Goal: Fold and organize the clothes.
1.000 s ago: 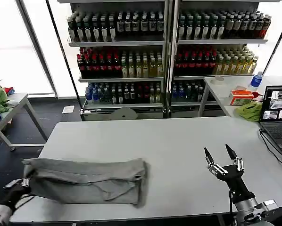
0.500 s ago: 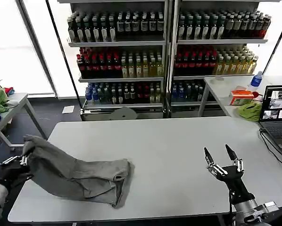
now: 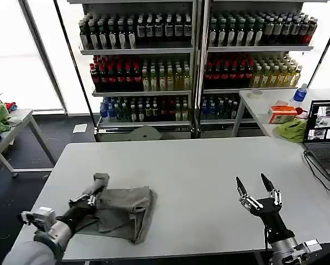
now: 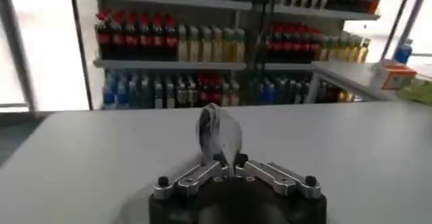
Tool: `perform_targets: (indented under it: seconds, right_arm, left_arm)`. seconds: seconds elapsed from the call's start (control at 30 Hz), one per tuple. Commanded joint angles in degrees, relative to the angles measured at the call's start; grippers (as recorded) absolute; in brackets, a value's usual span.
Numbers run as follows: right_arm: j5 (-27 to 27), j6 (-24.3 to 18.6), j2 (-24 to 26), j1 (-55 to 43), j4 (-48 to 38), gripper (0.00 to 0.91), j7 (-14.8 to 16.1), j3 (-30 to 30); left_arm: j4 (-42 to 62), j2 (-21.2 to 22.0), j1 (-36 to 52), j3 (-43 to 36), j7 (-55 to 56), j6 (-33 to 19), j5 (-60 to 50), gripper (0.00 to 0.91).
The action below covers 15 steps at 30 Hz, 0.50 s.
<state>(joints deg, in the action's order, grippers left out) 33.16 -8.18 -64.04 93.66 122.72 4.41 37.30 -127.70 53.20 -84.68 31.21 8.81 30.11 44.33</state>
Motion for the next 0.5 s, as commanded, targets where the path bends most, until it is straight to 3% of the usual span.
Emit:
perform_targets:
  seconds: [0.03, 0.3, 0.37, 0.4, 0.5]
  right_arm:
    - [-0.8, 0.1, -0.4, 0.2, -0.1, 0.907, 0.2, 0.0]
    - [-1.1, 0.2, -0.9, 0.6, 0.5, 0.907, 0.9, -0.6]
    - [-1.2, 0.2, -0.9, 0.9, 0.6, 0.907, 0.9, -0.6]
    - [-1.2, 0.2, -0.8, 1.1, 0.6, 0.907, 0.9, -0.6]
    - [-1.1, 0.1, -0.8, 1.1, 0.7, 0.907, 0.9, -0.4]
  left_arm:
    - [2.5, 0.2, 8.1, -16.8, 4.6, 0.2, 1.5, 0.010]
    - [8.3, 1.2, 15.6, -22.6, 8.7, 1.0, 2.9, 0.020]
    - [9.3, 1.4, 16.3, -22.7, 8.4, 1.3, 2.8, 0.474]
    - [9.6, 1.4, 16.4, -22.8, 8.3, 1.7, 2.8, 0.907]
    - [9.8, 1.6, 16.0, -23.0, 8.3, 2.9, 2.3, 0.907]
